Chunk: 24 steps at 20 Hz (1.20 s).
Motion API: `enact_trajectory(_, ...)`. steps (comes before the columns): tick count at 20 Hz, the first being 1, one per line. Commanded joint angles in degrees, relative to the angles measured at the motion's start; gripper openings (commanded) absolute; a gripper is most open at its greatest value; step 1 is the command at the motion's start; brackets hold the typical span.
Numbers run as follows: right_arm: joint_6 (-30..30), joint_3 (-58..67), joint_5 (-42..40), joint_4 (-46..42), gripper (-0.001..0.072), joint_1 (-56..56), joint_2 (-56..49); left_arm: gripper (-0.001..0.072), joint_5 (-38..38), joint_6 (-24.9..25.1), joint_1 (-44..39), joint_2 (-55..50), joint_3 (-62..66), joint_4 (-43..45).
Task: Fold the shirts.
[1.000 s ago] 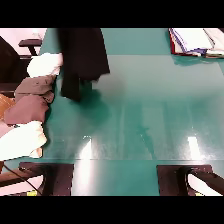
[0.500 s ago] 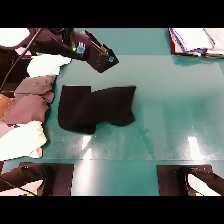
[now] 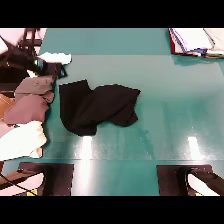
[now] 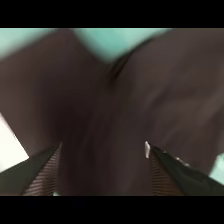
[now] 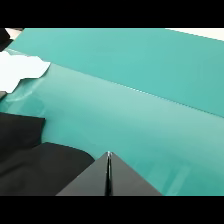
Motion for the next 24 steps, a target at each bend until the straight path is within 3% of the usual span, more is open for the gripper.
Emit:
enact_trajectory(1, 0.02, 0.04, 0.13, 0.0, 0.0019, 0.02, 0.04, 0.0619, 0.87, -0.83, 6.54, 1.79, -14.1, -2.67)
enact_trajectory(11, 0.02, 0.02, 0.11, 0.02, 0.0019, 0.02, 0.04, 0.062, 9.57, -0.55, 11.3, 3.17, -34.51, -2.99)
enact_trajectory(18, 0.17, 0.0, 0.24, -0.02, 0.0019, 0.0, 0.04, 0.0618, 18.43, 1.7, 11.28, 3.15, -40.85, -12.87)
enact_trajectory(19, 0.2, 0.0, 0.24, 0.0, 0.0019, 0.02, 0.04, 0.0537, 18.43, 2.16, 11.3, 3.15, -40.85, -13.92)
enact_trajectory(20, 0.2, -0.07, 0.24, -0.02, 0.0019, 0.02, 0.04, 0.0352, 18.62, 2.16, 11.3, 3.15, -40.85, -14.99)
enact_trajectory(22, 0.2, -0.24, 1.14, -0.15, 0.002, 0.0, 0.02, 0.0067, 20.11, 2.14, 11.3, 3.17, -40.72, -17.55)
enact_trajectory(24, 0.26, -2.97, 2.99, -1.44, 0.002, 0.0, 0.09, 0.0027, 19.82, 2.16, 11.3, 3.17, -37.88, -18.62)
